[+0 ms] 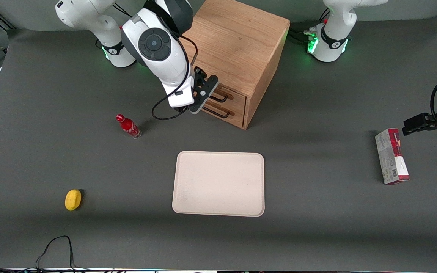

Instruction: Open upper drawer

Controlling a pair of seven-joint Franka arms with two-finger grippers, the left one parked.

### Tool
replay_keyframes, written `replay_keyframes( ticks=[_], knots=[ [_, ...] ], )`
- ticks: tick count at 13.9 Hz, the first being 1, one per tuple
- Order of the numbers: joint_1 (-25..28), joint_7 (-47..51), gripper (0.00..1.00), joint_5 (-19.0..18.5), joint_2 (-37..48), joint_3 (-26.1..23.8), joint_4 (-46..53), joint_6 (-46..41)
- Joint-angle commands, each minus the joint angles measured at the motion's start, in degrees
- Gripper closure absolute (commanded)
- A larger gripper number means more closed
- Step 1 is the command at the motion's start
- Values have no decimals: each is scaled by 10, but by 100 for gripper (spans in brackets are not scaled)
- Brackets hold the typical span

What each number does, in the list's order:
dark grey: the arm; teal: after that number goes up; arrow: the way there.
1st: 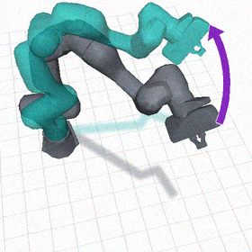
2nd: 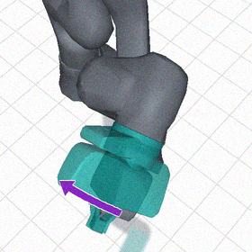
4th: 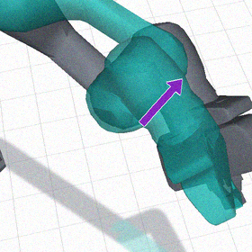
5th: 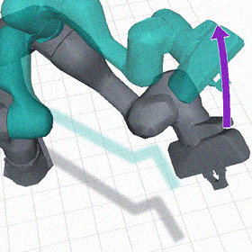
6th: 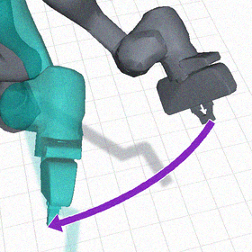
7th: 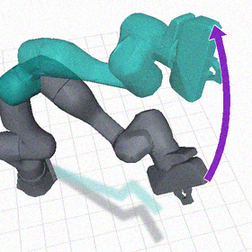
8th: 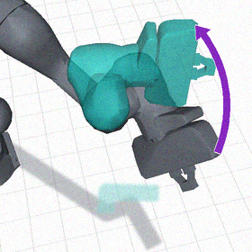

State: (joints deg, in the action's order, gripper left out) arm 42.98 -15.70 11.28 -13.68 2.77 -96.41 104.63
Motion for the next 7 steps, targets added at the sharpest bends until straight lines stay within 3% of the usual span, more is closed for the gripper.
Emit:
replay_keyframes(
  ticks=[1,7],
  knots=[
    [4,-13,0,-11,8,3,-25,29],
    [5,-19,0,-12,6,2,-55,57]
  ],
)
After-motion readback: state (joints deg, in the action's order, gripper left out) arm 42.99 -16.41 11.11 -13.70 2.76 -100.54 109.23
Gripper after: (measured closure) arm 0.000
